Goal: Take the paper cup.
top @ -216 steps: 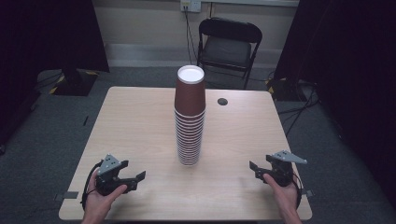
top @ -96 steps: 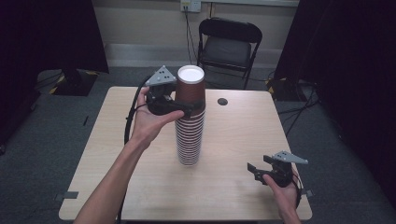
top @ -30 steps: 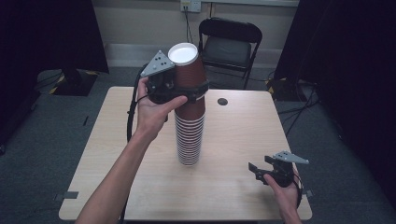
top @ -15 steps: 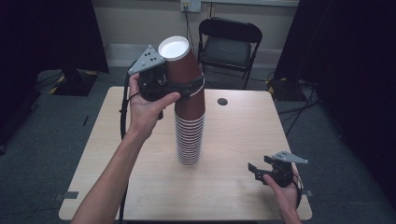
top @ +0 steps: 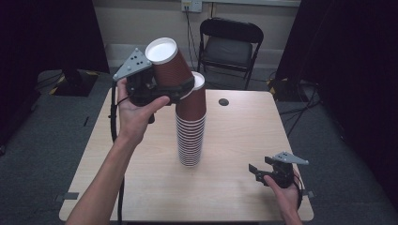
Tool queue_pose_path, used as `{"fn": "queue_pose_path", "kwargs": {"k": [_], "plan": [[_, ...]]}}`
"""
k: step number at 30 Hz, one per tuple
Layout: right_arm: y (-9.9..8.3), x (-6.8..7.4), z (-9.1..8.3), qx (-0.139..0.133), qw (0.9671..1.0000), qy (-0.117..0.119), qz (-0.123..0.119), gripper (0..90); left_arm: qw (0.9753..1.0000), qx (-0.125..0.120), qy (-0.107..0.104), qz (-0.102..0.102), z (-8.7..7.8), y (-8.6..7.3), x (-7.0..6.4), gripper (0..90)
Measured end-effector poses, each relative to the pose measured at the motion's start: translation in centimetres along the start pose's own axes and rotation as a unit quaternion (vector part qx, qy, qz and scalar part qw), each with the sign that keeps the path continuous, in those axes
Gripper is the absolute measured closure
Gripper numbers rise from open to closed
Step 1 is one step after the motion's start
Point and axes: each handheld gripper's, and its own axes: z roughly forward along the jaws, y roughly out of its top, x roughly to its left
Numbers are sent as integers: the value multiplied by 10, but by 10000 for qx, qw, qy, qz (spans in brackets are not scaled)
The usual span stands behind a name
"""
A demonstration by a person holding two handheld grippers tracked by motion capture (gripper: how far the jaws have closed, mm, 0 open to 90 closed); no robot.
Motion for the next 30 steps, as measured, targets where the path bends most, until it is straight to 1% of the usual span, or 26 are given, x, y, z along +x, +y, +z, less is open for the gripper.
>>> {"fn": "queue_pose_path", "kwargs": {"k": [1,3,5,7,9,11,12,14,16,17,21,22,26,29,30], "plan": [[0,0,0,-2,10000,6,-1,201,10000,-16,54,-4,-5,-1,1,109],[0,0,0,-8,10000,5,6,201,9999,-105,107,-82,-10,-4,4,110],[0,-1,0,-7,10000,35,71,201,9998,-102,108,-145,-15,-7,7,110],[0,0,0,10,10000,16,53,201,9998,-78,129,-153,-19,-10,10,110],[0,0,0,0,10000,25,47,201,9996,-122,163,-218,-25,-13,13,111],[0,1,1,-11,10000,39,19,201,9993,-143,244,-229,-30,-14,15,111],[0,1,1,-13,10000,41,18,201,9992,-168,258,-265,-33,-15,15,111],[0,1,1,-14,10000,48,22,201,9991,-224,269,-235,-40,-15,16,111],[0,1,1,-11,10000,46,28,201,9992,-200,270,-230,-45,-16,17,111],[0,1,1,-14,10000,50,28,201,9992,-161,293,-202,-47,-17,17,111],[0,2,0,-9,10000,55,13,201,9991,-59,368,-221,-56,-22,21,111],[0,3,0,-9,10000,65,-1,201,9988,-29,391,-281,-59,-25,21,111],[1,5,1,-7,9999,102,-45,201,9987,90,424,-278,-68,-34,22,111],[1,8,1,-5,9999,115,-65,201,9983,149,452,-340,-73,-44,22,111],[2,8,1,-17,9999,119,-95,202,9981,206,457,-345,-75,-47,22,111]]}}
